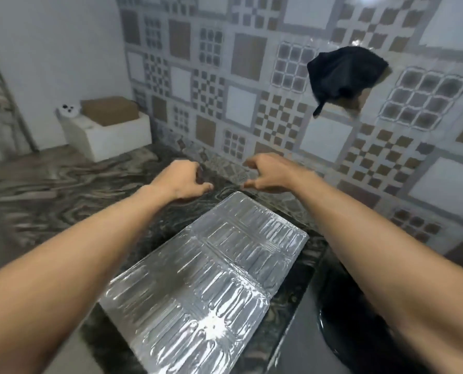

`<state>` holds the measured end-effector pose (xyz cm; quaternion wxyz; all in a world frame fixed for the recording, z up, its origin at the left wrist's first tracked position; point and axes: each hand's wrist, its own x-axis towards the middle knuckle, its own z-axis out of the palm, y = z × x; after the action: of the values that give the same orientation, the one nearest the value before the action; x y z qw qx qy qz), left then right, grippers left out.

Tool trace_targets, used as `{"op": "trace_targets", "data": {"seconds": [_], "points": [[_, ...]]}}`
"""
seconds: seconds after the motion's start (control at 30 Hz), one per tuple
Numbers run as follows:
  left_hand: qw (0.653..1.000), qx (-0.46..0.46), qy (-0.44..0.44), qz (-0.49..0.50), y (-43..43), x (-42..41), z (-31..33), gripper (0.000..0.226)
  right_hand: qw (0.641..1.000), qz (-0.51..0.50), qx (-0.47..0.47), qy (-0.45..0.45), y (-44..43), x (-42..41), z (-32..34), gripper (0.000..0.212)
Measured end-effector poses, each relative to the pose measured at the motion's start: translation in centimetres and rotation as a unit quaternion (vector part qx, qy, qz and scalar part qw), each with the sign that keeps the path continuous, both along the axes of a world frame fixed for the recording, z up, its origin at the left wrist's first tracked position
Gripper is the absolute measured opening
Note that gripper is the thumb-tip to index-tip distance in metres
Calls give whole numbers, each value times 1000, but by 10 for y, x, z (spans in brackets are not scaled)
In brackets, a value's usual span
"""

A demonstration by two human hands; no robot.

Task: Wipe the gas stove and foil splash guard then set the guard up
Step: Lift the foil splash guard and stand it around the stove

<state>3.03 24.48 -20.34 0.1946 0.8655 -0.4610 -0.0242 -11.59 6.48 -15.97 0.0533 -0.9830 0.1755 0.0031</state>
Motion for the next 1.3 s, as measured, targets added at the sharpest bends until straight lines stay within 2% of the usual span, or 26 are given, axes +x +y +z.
{"op": "trace_targets", "data": {"seconds": [0.13, 0.3, 0.53, 0.7, 0.83, 0.93, 1.07, 1.1, 1.17, 1.3], "points": [[995, 43, 34, 80, 48, -5, -50, 64, 995, 72, 31, 57, 12, 29, -56, 78], [981, 119, 70, 140, 91, -10, -104, 54, 983, 123, 35, 134, 25, 53, -123, 86], [952, 211, 111, 194, 108, -17, -168, 77, 966, 163, 32, 199, 17, 90, -196, 77], [936, 231, 99, 245, 114, -27, -198, 97, 954, 183, 44, 234, 10, 121, -234, 92], [928, 237, 94, 273, 107, -24, -192, 85, 953, 180, 31, 241, 7, 132, -239, 85], [932, 171, 124, 296, 102, -20, -177, 80, 963, 156, 51, 212, 7, 128, -240, 85], [947, 53, 97, 300, 95, -14, -140, 38, 971, 149, 54, 181, 6, 116, -218, 123], [951, 35, 83, 297, 94, -15, -126, 32, 974, 151, 47, 163, 5, 112, -206, 126], [957, 9, 49, 286, 92, -16, -92, 28, 983, 148, 36, 104, 3, 103, -175, 113], [969, -32, 0, 243, 93, -25, -23, 19, 990, 136, 0, -29, 2, 78, -99, 69]]}}
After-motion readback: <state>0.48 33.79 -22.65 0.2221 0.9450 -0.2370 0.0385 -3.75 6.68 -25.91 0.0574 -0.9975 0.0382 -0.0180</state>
